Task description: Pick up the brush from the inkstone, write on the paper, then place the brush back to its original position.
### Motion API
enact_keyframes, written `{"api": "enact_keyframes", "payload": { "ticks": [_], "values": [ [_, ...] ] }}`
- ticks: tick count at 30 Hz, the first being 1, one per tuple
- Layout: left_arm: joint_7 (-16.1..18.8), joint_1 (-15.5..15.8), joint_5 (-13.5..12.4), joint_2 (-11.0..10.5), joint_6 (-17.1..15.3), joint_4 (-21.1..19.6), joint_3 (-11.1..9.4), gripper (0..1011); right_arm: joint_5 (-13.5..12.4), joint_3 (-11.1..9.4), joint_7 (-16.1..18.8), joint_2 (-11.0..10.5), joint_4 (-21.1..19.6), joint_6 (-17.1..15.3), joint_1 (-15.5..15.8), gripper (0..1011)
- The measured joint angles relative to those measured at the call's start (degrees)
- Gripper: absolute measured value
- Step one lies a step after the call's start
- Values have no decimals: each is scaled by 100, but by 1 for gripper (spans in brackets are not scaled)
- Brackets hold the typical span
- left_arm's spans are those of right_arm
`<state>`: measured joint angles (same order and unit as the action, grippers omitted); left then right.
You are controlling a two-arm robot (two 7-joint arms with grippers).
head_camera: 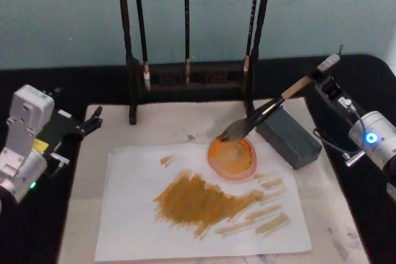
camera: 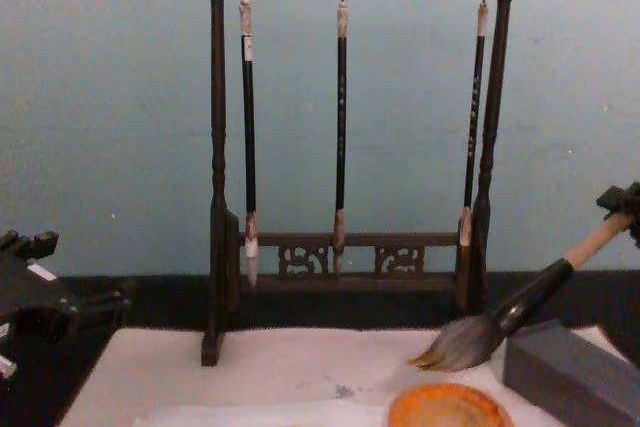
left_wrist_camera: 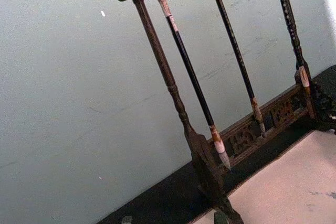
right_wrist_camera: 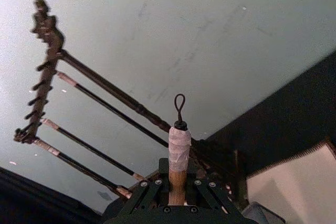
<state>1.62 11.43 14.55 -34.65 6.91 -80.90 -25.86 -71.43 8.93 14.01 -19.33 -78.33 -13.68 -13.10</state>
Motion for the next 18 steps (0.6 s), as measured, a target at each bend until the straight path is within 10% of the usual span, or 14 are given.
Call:
{"api": "enact_keyframes", "payload": {
  "ticks": [18],
  "values": [
    [0, 0, 0, 0, 0, 0, 0, 1010, -363, 242, -51, -13, 564, -70, -250, 173]
  ]
}}
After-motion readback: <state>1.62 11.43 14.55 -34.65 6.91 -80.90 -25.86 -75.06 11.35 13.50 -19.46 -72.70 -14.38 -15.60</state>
